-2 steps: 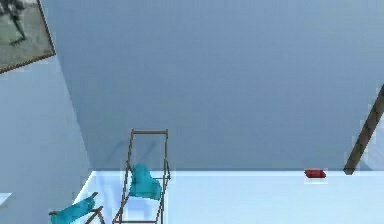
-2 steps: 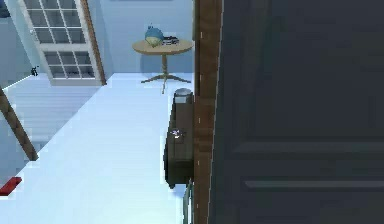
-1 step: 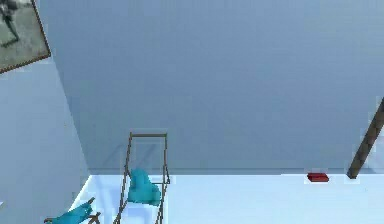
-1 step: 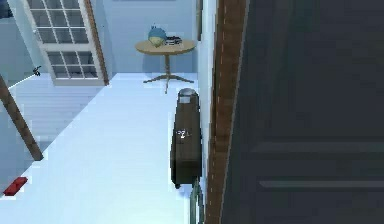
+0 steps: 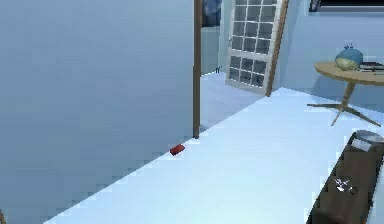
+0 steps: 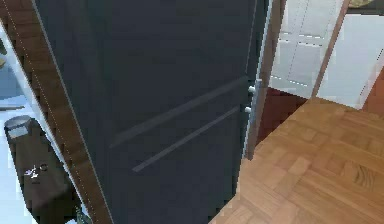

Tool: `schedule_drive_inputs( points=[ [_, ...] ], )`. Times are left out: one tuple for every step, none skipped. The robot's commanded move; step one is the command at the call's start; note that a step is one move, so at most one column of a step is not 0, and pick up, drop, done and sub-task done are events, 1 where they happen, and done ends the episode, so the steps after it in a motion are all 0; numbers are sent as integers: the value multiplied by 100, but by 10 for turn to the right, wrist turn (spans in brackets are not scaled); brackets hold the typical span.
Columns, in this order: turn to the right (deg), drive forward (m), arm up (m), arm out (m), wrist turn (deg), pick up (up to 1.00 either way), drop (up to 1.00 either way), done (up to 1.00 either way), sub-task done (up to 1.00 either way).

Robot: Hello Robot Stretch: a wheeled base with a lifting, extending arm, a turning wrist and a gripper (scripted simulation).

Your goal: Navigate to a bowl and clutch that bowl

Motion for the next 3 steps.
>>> schedule_drive_inputs(
  points=[
    [180, 0, 0, 0, 0, 0, 0, 0, 0],
    [0, 100, 0, 0, 0, 0, 0, 0, 0],
    [30, 0, 0, 0, 0, 0, 0, 0, 0]
  ],
)
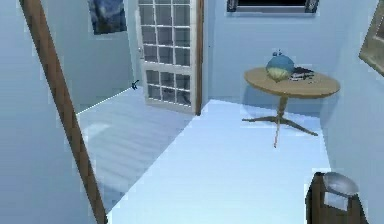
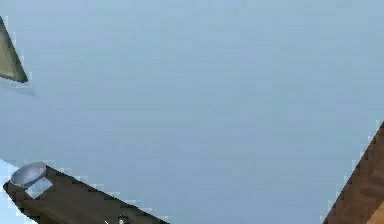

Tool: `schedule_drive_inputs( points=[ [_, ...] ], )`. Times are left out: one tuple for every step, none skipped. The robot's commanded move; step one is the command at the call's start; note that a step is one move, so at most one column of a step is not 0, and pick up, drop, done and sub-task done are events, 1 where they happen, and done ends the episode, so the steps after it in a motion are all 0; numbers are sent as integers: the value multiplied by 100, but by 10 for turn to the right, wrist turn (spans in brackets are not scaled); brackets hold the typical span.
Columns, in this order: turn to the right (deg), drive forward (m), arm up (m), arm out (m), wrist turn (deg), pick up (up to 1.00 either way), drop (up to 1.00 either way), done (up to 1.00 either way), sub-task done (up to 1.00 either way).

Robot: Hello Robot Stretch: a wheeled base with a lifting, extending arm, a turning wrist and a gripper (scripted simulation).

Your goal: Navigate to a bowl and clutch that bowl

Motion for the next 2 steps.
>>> schedule_drive_inputs(
  points=[
    [0, 10, 0, 0, 0, 0, 0, 0, 0],
    [210, 0, 0, 0, 0, 0, 0, 0, 0]
  ],
)
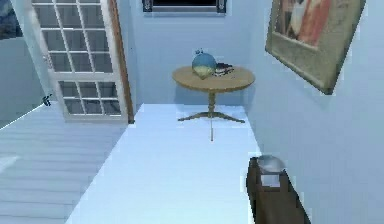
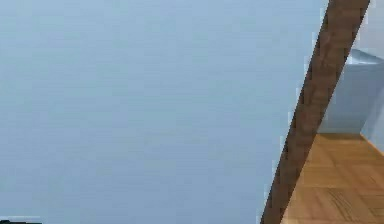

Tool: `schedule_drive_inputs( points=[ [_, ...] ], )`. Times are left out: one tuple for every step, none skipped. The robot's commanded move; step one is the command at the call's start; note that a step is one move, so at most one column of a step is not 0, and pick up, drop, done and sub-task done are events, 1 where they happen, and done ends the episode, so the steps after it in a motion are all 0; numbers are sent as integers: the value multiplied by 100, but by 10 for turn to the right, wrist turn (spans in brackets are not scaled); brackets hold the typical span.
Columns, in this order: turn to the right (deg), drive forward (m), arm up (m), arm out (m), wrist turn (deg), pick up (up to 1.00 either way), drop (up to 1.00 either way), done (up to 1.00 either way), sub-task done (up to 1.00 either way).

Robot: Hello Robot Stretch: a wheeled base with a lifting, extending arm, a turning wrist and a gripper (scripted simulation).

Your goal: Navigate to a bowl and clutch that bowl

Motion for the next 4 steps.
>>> schedule_drive_inputs(
  points=[
    [0, 35, 0, 0, 0, 0, 0, 0, 0],
    [-450, 0, 0, 0, 0, 0, 0, 0, 0],
    [-90, 0, 0, 0, 0, 0, 0, 0, 0],
    [450, 0, 0, 0, 0, 0, 0, 0, 0]
  ],
)
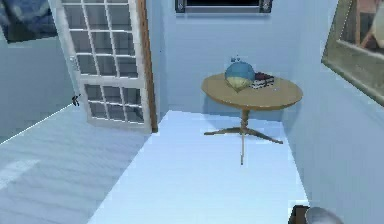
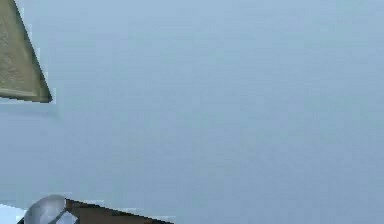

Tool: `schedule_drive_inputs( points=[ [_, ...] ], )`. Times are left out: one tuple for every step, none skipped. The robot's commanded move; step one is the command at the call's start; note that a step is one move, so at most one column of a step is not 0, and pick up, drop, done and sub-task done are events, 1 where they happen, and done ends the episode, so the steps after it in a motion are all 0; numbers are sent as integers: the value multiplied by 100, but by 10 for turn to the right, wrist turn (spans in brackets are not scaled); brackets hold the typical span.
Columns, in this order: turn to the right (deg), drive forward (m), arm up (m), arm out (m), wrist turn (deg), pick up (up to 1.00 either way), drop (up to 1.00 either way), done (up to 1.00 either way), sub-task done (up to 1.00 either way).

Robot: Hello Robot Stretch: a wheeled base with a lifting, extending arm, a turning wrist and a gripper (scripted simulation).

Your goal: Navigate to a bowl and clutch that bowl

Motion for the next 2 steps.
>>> schedule_drive_inputs(
  points=[
    [120, 0, 0, 0, 0, 0, 0, 0, 0],
    [0, 60, 0, 0, 0, 0, 0, 0, 0]
  ],
)
